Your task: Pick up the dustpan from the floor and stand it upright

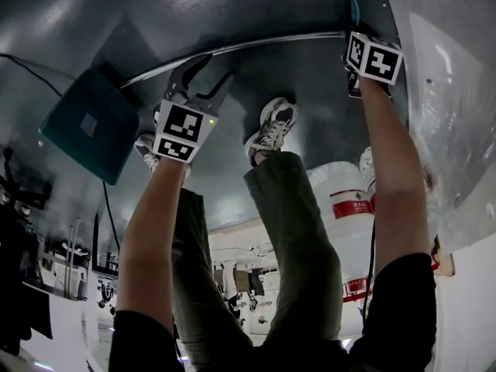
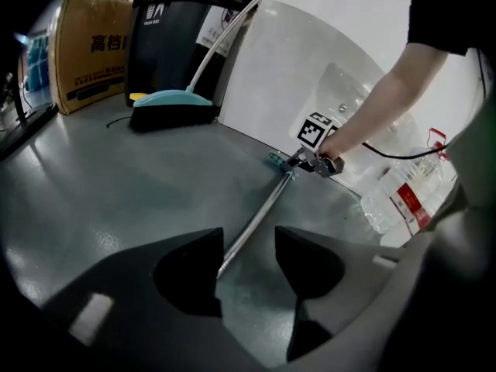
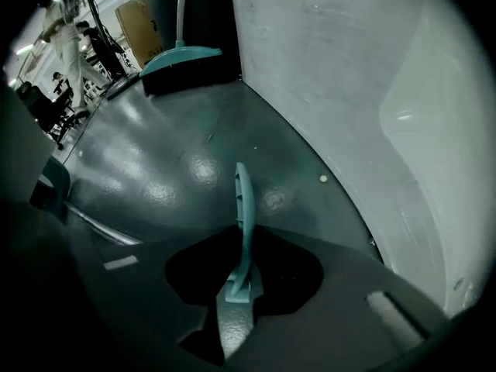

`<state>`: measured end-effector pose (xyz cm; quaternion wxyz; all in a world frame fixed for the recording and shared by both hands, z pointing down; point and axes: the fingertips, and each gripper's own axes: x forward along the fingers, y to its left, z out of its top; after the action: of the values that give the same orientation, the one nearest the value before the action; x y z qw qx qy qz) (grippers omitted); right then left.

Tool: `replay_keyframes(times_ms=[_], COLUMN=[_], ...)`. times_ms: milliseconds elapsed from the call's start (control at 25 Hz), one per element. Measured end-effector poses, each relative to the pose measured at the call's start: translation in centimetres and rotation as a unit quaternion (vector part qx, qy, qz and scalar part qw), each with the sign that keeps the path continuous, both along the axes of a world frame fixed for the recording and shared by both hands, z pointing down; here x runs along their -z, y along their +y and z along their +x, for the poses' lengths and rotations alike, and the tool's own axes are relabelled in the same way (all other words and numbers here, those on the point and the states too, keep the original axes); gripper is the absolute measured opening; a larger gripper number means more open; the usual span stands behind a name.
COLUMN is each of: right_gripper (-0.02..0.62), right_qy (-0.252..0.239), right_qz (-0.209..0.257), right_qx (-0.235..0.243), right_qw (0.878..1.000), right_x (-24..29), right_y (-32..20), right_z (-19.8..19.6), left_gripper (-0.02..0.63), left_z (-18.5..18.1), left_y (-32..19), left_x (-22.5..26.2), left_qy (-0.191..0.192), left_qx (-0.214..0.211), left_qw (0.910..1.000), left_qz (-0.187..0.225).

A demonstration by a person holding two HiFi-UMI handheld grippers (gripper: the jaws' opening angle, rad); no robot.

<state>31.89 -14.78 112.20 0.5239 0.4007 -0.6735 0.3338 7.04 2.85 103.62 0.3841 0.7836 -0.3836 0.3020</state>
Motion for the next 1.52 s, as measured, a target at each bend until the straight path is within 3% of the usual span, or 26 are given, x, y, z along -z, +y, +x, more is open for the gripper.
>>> replay_keyframes(times_ms=[240,520,720,1120,1520], right_gripper=[0.06,0.058,0.06,0.061,0.064], right_qy=[-0.019,-0.041,-0.033,-0.024,0.01], right_qz=[0.015,0.064,0.105,0.179,0.253], right_qx=[-0.004,-0.018,0.008,0.08,0.151], right_qw=[1.0,0.997,0.994,0.98,0.956], right_x=[2.8,10.0,16.4,31.1,43.4], right_y=[-0.6,-2.2,-2.7,-5.6,-9.3], right_z=[-0.5,-2.4,-5.0,-11.1,-14.2], left_gripper=[0.227,0.227,0.227,0.227,0.227], left_z=[-1.0,-2.2,-3.7,-6.1,-6.5], left_y=[-1.0,-2.3,-2.8,-3.9,-4.6], left_x=[1.2,4.7,8.3,19.1,28.1], left_qy=[0.0,-0.001,-0.003,0.022,0.048], left_qx=[0.005,-0.012,-0.018,0.011,0.05], left_qw=[1.0,0.9998,0.9994,0.9967,0.9891], left_qz=[0.004,0.018,0.029,0.077,0.129])
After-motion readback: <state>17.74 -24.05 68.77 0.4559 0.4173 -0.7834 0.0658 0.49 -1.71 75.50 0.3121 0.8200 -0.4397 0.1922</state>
